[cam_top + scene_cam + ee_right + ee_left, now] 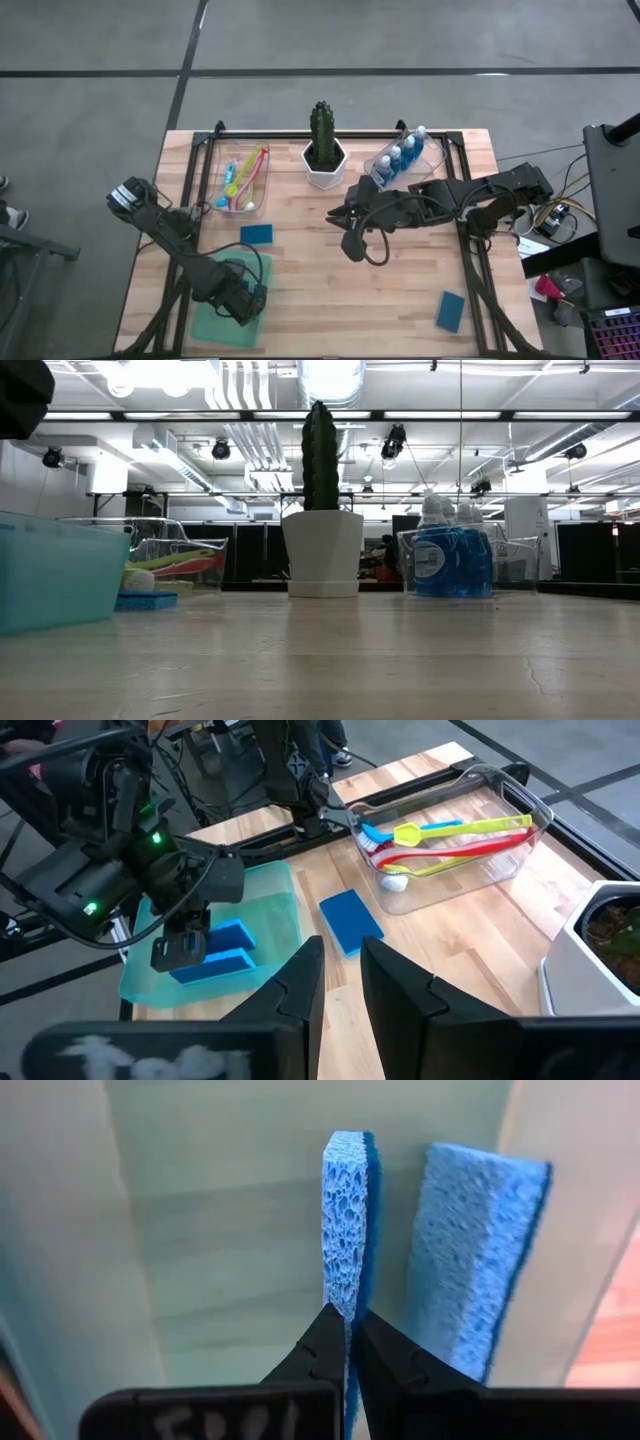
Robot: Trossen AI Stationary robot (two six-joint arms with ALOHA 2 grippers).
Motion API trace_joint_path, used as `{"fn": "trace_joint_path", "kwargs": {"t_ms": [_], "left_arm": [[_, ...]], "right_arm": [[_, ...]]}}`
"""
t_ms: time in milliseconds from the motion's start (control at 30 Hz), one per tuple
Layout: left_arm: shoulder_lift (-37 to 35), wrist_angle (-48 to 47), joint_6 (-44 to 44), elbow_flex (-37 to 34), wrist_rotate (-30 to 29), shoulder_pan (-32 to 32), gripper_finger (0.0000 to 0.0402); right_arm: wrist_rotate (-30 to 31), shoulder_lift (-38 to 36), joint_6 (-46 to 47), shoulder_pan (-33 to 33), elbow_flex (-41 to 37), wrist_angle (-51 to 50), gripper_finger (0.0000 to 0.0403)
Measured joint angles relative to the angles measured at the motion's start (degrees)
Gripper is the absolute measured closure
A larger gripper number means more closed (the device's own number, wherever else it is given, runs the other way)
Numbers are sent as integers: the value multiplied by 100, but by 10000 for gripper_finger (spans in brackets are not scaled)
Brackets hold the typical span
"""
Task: Pick & Place Kitchen Sink Supplies
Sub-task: Put the sponge into the green bin
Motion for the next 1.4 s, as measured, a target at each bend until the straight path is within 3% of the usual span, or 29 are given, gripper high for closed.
{"fn": "trace_joint_path", "kwargs": {"t_ms": [667,1400], "left_arm": [[0,200,8,-40,-7,0,359],[-83,305,-3,0,4,2,331]], "right_arm": [[4,0,-2,0,0,2,316],[11,2,-22,0,0,4,332]]}}
